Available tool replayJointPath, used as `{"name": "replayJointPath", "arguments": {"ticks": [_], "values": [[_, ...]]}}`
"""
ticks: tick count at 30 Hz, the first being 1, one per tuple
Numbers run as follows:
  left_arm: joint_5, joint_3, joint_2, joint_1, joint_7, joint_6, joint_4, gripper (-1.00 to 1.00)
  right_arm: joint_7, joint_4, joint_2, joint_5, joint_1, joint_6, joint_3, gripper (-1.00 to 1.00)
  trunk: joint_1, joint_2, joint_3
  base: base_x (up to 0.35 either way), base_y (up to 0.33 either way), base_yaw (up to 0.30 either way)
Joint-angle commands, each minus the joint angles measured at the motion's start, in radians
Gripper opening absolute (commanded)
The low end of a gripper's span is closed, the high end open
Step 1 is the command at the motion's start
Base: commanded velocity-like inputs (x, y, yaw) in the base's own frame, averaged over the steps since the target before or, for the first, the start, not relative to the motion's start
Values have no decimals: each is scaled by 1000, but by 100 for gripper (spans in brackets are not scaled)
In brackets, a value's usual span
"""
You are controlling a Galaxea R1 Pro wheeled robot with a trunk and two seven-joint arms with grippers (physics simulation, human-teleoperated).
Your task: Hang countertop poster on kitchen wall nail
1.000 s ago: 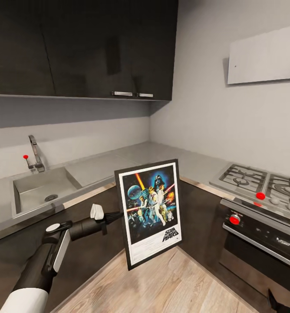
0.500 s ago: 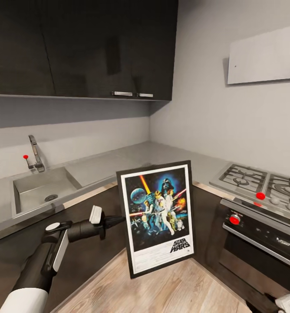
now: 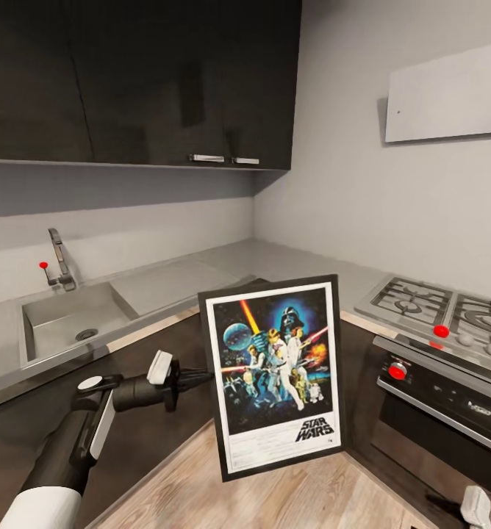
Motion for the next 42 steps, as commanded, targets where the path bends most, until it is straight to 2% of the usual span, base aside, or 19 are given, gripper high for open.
{"name": "replayJointPath", "arguments": {"ticks": [1, 3, 4, 7, 11, 17, 23, 25, 30, 36, 42], "values": [[1, 1, 0, -1, -7, 7, 0, -100, 10, -2, -5, -2, -15, -1, 1, 100, 0, -1, -1, 0, 0, 0], [0, 2, 0, -1, -28, 7, 1, -100, 46, -10, -22, 10, -56, 26, 3, 100, 0, -1, -1, 0, 0, 0], [0, 3, 0, -1, -43, 7, 1, -100, 121, -16, -39, 47, -85, 58, 4, 100, 0, -1, -1, 0, 0, 0], [-1, 4, 0, -1, -55, 7, 1, -100, 249, -24, -63, 102, -149, 86, 4, 100, 0, -1, -1, 0, 0, 0], [-1, 5, 0, -1, -59, 7, 1, -100, 313, -28, -73, 123, -194, 98, 5, 100, 0, -1, -1, 0, 0, 0], [-1, 6, 0, -1, -59, 7, 1, -100, 334, -30, -71, 128, -208, 102, 8, 100, 0, -1, -1, 0, 0, 0], [0, 6, 0, -1, -59, 6, 0, -100, 344, -54, -63, 137, -212, 147, 9, 100, 0, -1, -1, 0, 0, 0], [0, 6, 0, 0, -59, 6, -1, -100, 345, -83, -59, 186, -213, 192, 9, 100, 0, -1, -1, 0, 0, 0], [0, 6, 0, -1, -59, 5, -1, -100, 352, -99, -54, 224, -214, 223, 9, 100, 0, -1, -1, 0, 0, 0], [-1, -1, 0, -1, -59, -1, -1, -100, 388, -103, -47, 231, -215, 230, 9, 100, 0, -1, -1, 0, 0, 0], [-5, -2, 0, -1, -59, -9, 5, -100, 391, -125, -30, 233, -216, 239, 11, 100, 0, -1, -1, 0, 0, 0]]}}
